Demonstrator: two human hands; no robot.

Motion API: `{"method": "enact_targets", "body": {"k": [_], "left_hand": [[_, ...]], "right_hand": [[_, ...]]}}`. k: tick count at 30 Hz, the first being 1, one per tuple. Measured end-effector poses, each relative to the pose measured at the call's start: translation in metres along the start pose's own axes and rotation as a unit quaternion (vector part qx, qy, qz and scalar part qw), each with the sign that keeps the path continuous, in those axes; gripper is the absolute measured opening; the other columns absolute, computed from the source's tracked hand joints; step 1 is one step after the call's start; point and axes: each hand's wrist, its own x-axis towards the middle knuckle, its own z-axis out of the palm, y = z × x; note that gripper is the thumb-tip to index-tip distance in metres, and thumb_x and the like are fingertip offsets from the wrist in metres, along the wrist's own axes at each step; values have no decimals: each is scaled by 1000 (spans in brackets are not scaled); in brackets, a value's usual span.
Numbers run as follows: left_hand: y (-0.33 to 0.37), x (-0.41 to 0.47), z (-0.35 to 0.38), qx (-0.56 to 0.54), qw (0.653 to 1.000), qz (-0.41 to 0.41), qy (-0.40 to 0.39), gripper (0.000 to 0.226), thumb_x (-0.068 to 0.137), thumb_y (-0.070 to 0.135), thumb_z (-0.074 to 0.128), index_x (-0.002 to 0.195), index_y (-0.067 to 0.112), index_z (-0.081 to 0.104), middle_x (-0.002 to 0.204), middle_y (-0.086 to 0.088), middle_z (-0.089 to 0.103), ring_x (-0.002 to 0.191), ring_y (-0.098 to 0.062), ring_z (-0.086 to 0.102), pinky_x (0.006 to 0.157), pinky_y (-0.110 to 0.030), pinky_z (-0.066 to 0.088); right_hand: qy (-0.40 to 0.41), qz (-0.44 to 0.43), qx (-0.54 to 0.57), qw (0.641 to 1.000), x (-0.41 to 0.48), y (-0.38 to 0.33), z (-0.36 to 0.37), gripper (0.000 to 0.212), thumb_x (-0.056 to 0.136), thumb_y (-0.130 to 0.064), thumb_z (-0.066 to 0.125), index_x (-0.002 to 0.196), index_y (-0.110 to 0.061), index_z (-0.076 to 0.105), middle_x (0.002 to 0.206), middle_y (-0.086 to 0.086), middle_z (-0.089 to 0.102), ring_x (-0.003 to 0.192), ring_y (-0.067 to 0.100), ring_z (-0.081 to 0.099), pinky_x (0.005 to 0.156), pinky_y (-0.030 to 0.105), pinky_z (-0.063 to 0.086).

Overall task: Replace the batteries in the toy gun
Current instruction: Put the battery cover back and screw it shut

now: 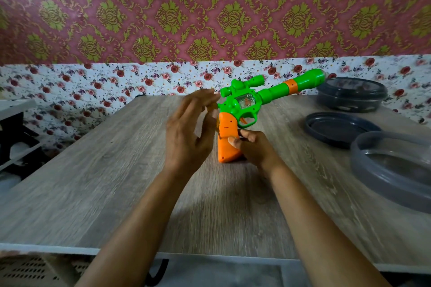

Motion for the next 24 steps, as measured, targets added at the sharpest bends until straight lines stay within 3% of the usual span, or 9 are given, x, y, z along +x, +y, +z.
{"method": "enact_targets", "body": {"k": [5,8,13,17,21,24], "left_hand": [[-3,0,2,16,1000,2,0,14,87,10,65,98,4,69,96,-8,53,86,-9,54,67,-22,50],[-3,-1,2,0,1000,-1,7,18,87,5,63,105,5,64,93,-8,57,82,-7,56,70,-12,47],[1,-1,0,-7,1000,-20,2,21,88,3,55,108,-1,62,98,-5,64,90,-5,59,79,-8,45],[1,0,0,-5,1000,-12,-5,20,87,6,58,105,2,67,109,-6,58,99,-10,58,79,-17,48],[-2,0,0,21,999,-25,20,18,84,13,69,98,3,68,94,-11,57,83,-13,57,67,-18,49],[-1,1,-1,25,999,-32,32,18,86,8,63,102,0,64,94,-5,60,84,-8,57,72,-17,50]], "right_hand": [[0,-3,-2,1000,-2,-1,-1,36,90,-12,56,126,-7,55,116,12,60,104,21,56,99,44,46],[-4,1,-3,1000,-3,-2,-1,37,90,-12,55,127,-6,54,120,12,59,111,26,56,100,45,45],[-2,1,-8,1000,-5,-4,-1,37,91,-11,54,128,-6,53,121,14,58,113,28,55,100,45,44],[-6,4,-2,1000,-5,-4,-1,36,91,-10,54,127,-7,54,117,12,59,110,26,56,98,43,46],[-2,0,-6,1000,-5,-3,0,35,90,-11,55,125,-7,56,121,16,60,111,29,58,99,48,46],[-5,6,-3,1000,-4,-4,0,38,91,-11,55,128,-6,53,119,13,59,108,25,57,95,42,48]]}}
